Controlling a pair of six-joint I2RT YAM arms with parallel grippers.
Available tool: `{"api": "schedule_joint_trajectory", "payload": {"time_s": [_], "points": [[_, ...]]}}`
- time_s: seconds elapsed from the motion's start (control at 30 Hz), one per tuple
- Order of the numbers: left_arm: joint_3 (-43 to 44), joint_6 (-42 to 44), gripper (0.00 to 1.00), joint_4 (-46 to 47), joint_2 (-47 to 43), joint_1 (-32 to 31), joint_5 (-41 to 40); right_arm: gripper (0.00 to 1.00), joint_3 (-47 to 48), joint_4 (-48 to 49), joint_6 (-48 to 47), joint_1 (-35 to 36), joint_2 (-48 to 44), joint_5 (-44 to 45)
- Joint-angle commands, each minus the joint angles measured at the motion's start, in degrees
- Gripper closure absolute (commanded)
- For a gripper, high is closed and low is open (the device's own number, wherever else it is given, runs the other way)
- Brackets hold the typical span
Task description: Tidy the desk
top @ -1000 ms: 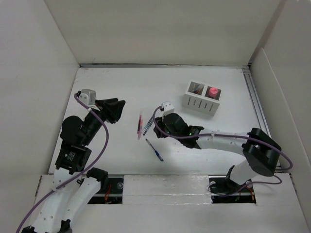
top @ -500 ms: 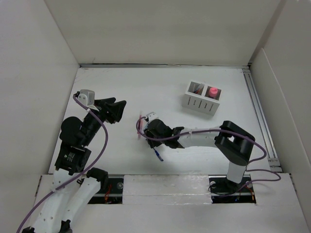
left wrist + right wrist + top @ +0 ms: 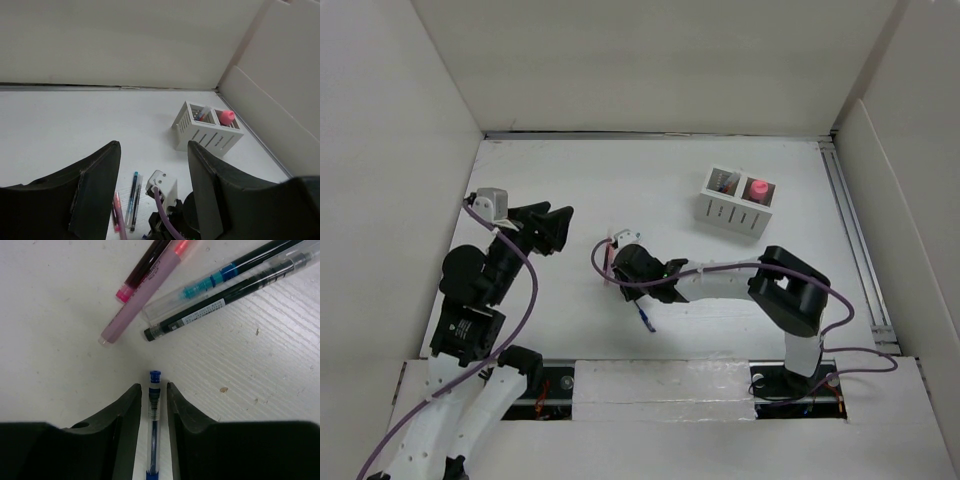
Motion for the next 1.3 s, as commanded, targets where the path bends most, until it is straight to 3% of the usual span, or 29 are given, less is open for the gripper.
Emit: {"api": "schedule_joint_trajectory", "payload": {"time_s": [0.0,0.17,0.33,0.57,0.67,0.83,0.93,1.1,1.27], "points": [[0.2,-1.0,0.48,1.5,-2.8,-0.2,-4.9,0.69,1.7,-1.4,0.0,0.6,2.1,1.3],[0.3,-1.0,0.48,1.5,-3.1,-0.2,-5.0,0.78,2.7,-3.3,0.8,0.6,3.7,4.0],[0.7,-1.1,0.48,0.8,-2.7,-0.2,-5.1,0.98,-0.1,-4.0,2.8,0.6,1.0,7.4],[0.6,-1.0,0.48,1.3,-3.2,-0.2,-4.1,1.0,-4.4,-3.2,2.4,0.0,-11.5,10.8],[0.5,-1.0,0.48,1.3,-3.0,-0.2,-3.9,1.0,-3.9,-3.2,2.7,-3.9,-16.9,12.0],[0.3,-1.1,0.47,1.8,-3.7,-0.2,-2.9,1.0,-3.8,6.2,4.5,-12.9,-21.9,10.8],[0.5,-1.1,0.47,1.2,-3.1,-0.2,-2.5,1.0,-1.0,9.8,5.4,-19.0,-22.5,12.0],[0.7,-1.0,0.47,1.2,-2.8,-0.2,-1.3,1.0,2.0,19.8,5.7,-30.0,-22.6,21.4],[0.7,-0.9,0.47,1.6,-3.7,-0.2,-0.6,1.0,7.7,26.1,4.3,-37.1,-15.9,26.7]]}}
